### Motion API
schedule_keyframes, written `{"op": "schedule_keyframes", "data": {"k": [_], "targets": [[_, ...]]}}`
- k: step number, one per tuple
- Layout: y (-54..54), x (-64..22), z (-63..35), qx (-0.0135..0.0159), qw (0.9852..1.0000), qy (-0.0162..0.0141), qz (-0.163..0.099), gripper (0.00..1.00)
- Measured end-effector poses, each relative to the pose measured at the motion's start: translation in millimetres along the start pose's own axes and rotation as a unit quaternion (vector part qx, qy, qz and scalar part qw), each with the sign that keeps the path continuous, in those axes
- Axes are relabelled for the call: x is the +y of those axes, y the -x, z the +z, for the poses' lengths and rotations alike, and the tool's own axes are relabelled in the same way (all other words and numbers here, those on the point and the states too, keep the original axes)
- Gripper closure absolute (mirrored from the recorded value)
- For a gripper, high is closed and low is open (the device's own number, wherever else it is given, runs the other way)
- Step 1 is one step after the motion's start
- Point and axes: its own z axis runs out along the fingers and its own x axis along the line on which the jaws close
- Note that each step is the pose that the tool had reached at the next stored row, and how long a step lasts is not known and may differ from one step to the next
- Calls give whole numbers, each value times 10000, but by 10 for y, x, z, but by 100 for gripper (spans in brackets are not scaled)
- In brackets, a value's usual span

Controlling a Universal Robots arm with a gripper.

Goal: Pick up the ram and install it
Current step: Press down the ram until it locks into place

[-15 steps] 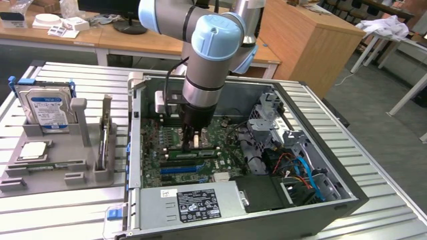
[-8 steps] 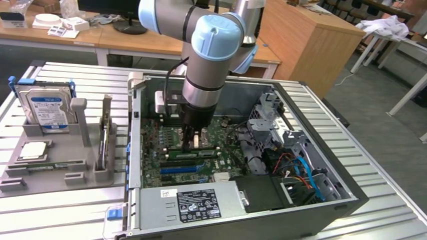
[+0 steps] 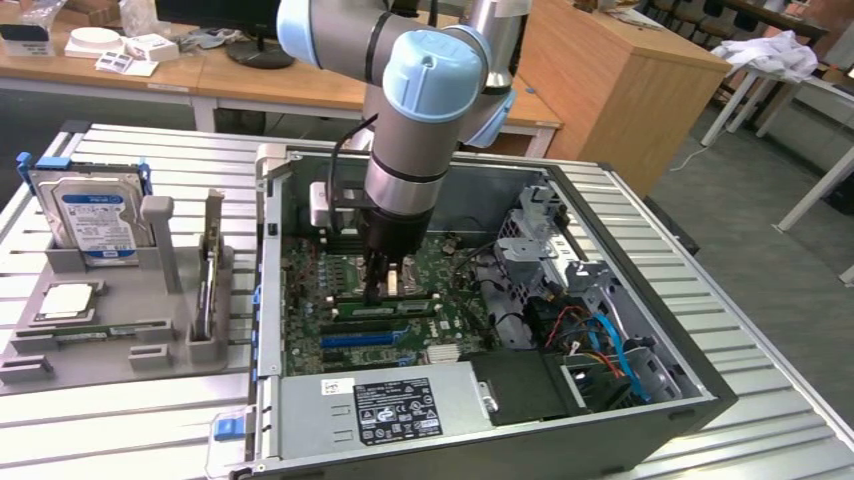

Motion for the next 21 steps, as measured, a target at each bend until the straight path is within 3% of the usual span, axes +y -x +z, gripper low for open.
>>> {"op": "schedule_keyframes", "data": {"k": [8,21], "targets": [[3,-2,-12,-8,10000,-8,-1,89],[14,5,-289,0,10000,-1,0,89]]}}
